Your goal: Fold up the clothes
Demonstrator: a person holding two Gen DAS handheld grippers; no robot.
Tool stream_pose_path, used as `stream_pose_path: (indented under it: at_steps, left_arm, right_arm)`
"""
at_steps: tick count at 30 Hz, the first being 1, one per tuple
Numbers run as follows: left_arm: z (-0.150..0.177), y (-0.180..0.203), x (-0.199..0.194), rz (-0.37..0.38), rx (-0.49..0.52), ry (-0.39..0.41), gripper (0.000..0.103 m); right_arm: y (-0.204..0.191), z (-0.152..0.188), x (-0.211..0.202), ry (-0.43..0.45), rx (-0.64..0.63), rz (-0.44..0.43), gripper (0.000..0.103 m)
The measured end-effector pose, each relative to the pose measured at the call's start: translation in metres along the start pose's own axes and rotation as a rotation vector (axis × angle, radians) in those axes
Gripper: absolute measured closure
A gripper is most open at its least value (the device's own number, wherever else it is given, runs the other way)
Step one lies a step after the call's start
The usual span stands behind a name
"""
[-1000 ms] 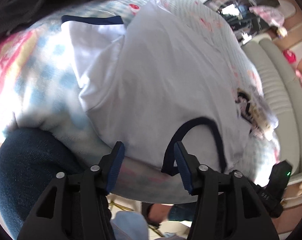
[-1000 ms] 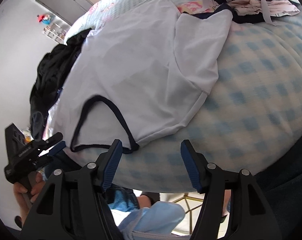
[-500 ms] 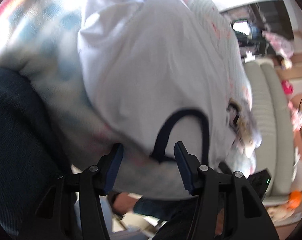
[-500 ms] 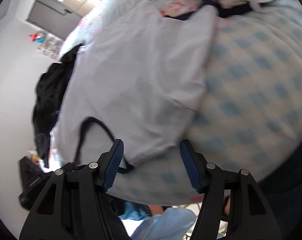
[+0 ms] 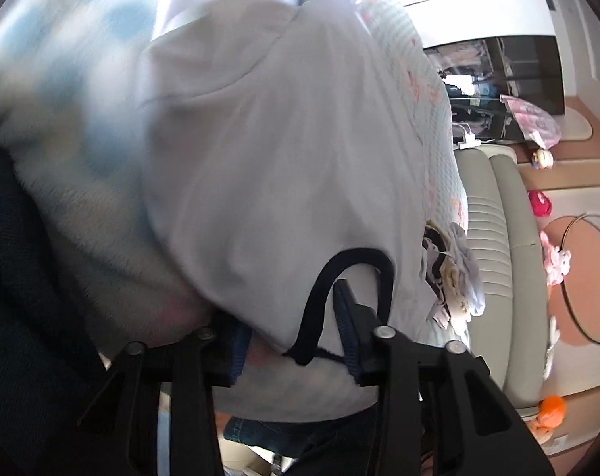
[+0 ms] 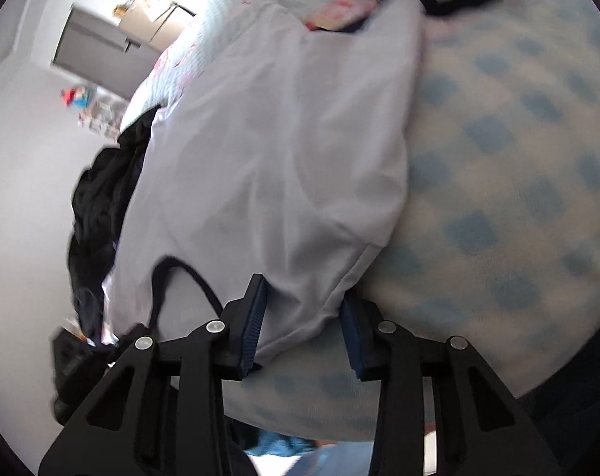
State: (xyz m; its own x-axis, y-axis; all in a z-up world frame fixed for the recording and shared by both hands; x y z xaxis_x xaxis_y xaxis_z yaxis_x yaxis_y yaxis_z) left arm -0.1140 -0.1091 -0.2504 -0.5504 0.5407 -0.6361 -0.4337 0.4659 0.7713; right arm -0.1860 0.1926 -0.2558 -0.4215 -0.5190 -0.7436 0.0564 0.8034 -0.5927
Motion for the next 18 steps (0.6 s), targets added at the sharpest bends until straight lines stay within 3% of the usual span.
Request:
stream_pose_path:
  at_steps: [2,4,6,8,9,11,15,18]
  left_arm:
    - [-0.003,0.007,-0.006,-0.001,0.050,0.021,0.089]
    - [-0.005,0.015,-0.011,0.014,0.090,0.036,0.090]
    - [-0.005,0.016,-0.008,-0.019,0.112,0.032,0.089]
    - [-0.008,0.007,0.003,-0.036,0.081,-0.002,0.078]
    - [-0.009,0.002,0.008,-0.033,0.058,-0.020,0.078]
    - [-0.011,-0.001,0.015,-0.045,0.043,-0.031,0.089]
    - [-0.007,0.018,0.000,-0.136,0.175,0.031,0.095]
    - [-0.005,0.028,-0.012,-0.160,0.247,0.039,0.096]
  right_arm:
    - [0.000,-0.003,0.003,-0.005,0.001,-0.012,0.068]
    - [-0.004,-0.003,-0.005,0.008,-0.043,-0.007,0.077]
    - [-0.009,-0.005,-0.009,0.025,-0.075,-0.007,0.078]
    - [-0.010,-0.006,0.001,0.009,-0.065,0.001,0.077]
    - [-0.007,-0.006,0.005,-0.004,-0.053,0.003,0.074]
    - [-0.001,-0.007,0.008,-0.012,-0.043,-0.003,0.072]
    - [-0.016,-0.007,-0.007,0.022,-0.177,0.086,0.094]
    - [-0.022,-0.003,-0.029,0.057,-0.243,0.118,0.097]
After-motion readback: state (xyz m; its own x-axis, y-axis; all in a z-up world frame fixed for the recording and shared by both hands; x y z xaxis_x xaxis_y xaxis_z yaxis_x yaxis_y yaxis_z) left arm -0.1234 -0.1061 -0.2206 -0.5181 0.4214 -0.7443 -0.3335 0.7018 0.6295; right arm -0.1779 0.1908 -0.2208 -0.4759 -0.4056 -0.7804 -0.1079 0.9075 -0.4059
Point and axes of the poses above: each gripper's, at about its wrist camera, not at the fingertips, and x roughly the way its jaws point, y to its right, z to its underside, the point moved 5 cm from there along x, roughly the way its jaws point, and after that the axes turned 5 degrees about -x, right-handed, at the moved point
